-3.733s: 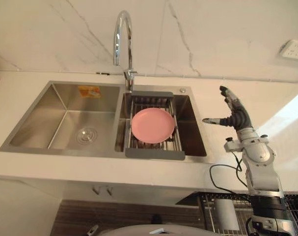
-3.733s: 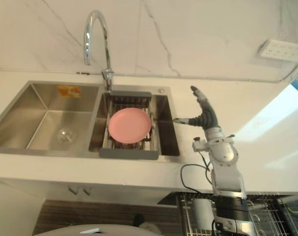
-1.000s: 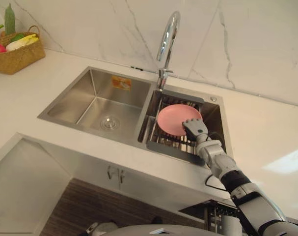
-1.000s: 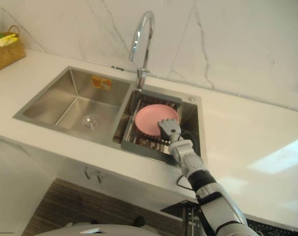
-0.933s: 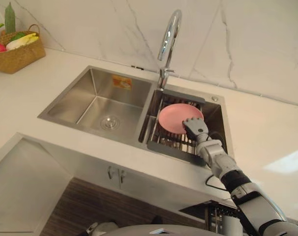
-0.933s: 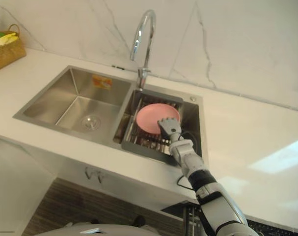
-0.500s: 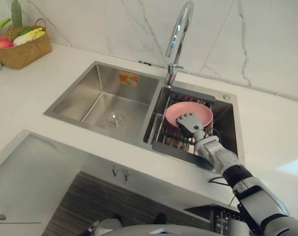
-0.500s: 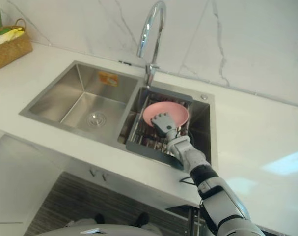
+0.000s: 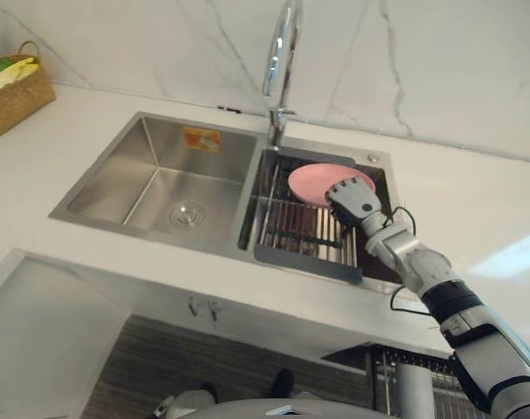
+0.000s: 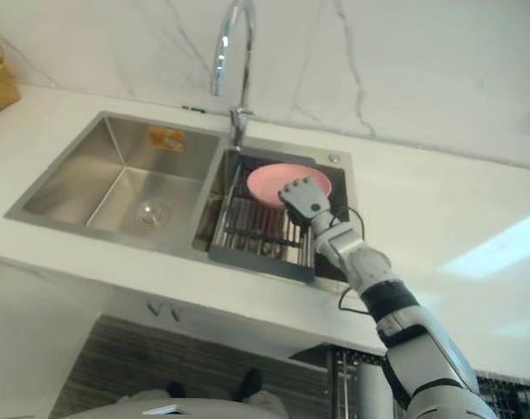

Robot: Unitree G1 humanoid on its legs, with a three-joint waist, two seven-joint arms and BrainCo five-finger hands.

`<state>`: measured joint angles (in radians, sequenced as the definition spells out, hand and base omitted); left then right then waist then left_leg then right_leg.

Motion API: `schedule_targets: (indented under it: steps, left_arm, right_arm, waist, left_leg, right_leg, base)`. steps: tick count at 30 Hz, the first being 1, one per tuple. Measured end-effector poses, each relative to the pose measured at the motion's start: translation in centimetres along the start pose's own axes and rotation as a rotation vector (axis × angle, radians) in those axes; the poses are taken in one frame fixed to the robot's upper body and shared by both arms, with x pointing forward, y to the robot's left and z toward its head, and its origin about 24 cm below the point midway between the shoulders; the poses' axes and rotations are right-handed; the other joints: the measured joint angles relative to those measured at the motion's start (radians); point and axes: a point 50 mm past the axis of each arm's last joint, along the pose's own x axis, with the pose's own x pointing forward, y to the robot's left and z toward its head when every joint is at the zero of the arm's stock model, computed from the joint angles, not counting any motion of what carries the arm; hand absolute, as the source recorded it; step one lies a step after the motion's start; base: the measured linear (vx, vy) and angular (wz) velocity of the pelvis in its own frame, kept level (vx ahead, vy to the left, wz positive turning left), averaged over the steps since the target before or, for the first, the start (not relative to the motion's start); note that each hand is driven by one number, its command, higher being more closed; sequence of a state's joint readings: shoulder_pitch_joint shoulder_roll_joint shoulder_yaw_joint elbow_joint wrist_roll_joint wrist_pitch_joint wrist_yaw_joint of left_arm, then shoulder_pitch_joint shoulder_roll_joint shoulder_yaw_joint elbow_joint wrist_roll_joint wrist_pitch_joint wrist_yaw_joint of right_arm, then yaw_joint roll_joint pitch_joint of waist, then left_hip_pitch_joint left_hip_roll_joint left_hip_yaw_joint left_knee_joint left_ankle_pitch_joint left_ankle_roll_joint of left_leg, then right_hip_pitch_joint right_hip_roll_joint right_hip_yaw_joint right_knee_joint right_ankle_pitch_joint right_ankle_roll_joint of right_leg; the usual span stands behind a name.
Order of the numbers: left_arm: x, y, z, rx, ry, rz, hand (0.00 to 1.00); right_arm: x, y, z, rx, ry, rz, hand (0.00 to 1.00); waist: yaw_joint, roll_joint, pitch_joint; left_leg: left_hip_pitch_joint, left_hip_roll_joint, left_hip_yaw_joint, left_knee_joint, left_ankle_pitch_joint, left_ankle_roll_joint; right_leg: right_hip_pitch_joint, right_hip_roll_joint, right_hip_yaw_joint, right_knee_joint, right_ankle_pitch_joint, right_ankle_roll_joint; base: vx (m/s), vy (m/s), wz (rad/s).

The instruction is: Walk over to the sink, pick up the cup, carry it to the dishwasher, place the cup inside the dishwasher, then close the dishwasher door

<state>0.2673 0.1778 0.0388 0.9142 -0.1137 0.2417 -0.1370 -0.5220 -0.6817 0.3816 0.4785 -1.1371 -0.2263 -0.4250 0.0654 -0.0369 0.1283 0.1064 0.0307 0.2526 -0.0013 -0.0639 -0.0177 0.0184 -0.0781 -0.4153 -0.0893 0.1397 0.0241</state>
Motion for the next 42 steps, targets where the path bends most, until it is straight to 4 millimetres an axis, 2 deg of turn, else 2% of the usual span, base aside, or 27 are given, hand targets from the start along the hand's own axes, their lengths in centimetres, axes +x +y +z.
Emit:
schedule_targets:
  steps: [3, 8, 15, 22, 34, 37, 42]
  left_arm:
    - [0.0, 0.0, 0.0, 0.001, 0.001, 0.000, 0.00]
    - [0.0, 0.0, 0.0, 0.000, 0.003, 0.000, 0.00]
    - [0.1, 0.0, -0.3, -0.002, 0.019, 0.002, 0.00]
    - [0.1, 0.0, -0.4, 0.005, 0.033, 0.004, 0.00]
    - [0.2, 0.0, -0.6, 0.016, 0.058, 0.007, 0.00]
    - [0.2, 0.0, -0.9, 0.030, 0.071, 0.011, 0.00]
    - [0.2, 0.1, -1.2, 0.031, 0.088, 0.013, 0.00]
  right_arm:
    - [-0.1, -0.3, -0.3, -0.008, -0.003, -0.009, 1.00]
    - [-0.2, -2.3, -0.9, -0.031, -0.005, -0.106, 1.00]
    - [-0.2, -3.9, -1.7, -0.067, -0.013, -0.155, 1.00]
    - [-0.5, -5.8, -2.8, -0.100, 0.015, -0.223, 1.00]
    - [-2.2, -5.7, -4.8, -0.157, 0.057, -0.167, 1.00]
    - [-3.3, -5.5, -5.7, -0.160, 0.105, -0.150, 1.00]
    - [-4.6, -5.3, -5.9, -0.177, 0.113, -0.125, 1.00]
  waist:
    - [-0.010, 0.000, 0.000]
    - [-0.014, 0.000, 0.000]
    - [-0.025, 0.000, -0.001]
    - [-0.039, -0.001, -0.001]
    - [-0.070, -0.006, -0.015]
    - [-0.071, -0.007, -0.034]
    - [-0.095, -0.007, -0.043]
  left_leg:
    - [0.001, 0.001, 0.006, 0.000, -0.001, -0.001]
    - [0.005, 0.010, 0.022, 0.003, -0.006, -0.003]
    - [0.008, 0.013, 0.026, 0.016, -0.017, 0.000]
    - [0.017, 0.011, 0.077, 0.017, -0.026, 0.001]
    - [0.034, 0.015, 0.111, 0.019, -0.038, -0.004]
    - [0.038, 0.018, 0.135, 0.025, -0.048, -0.004]
    - [0.050, 0.019, 0.168, 0.040, -0.070, -0.005]
  right_leg:
    - [-0.003, 0.002, 0.007, 0.000, 0.000, 0.001]
    - [-0.005, 0.011, 0.021, 0.000, 0.003, -0.004]
    - [-0.006, 0.016, 0.043, 0.000, 0.008, -0.006]
    - [-0.022, 0.018, 0.088, 0.000, 0.017, -0.006]
    - [-0.039, 0.037, 0.159, 0.000, 0.020, -0.009]
    - [-0.044, 0.043, 0.183, 0.000, 0.021, -0.008]
    - [-0.048, 0.049, 0.221, 0.000, 0.023, -0.004]
  base:
    - [0.00, 0.022, -0.09]
    - [0.01, 0.014, -0.10]
    - [0.01, 0.025, -0.09]
    - [-0.02, 0.034, -0.22]
    - [-0.01, 0.017, -0.17]
    - [0.00, 0.027, -0.24]
    - [0.00, 0.034, -0.25]
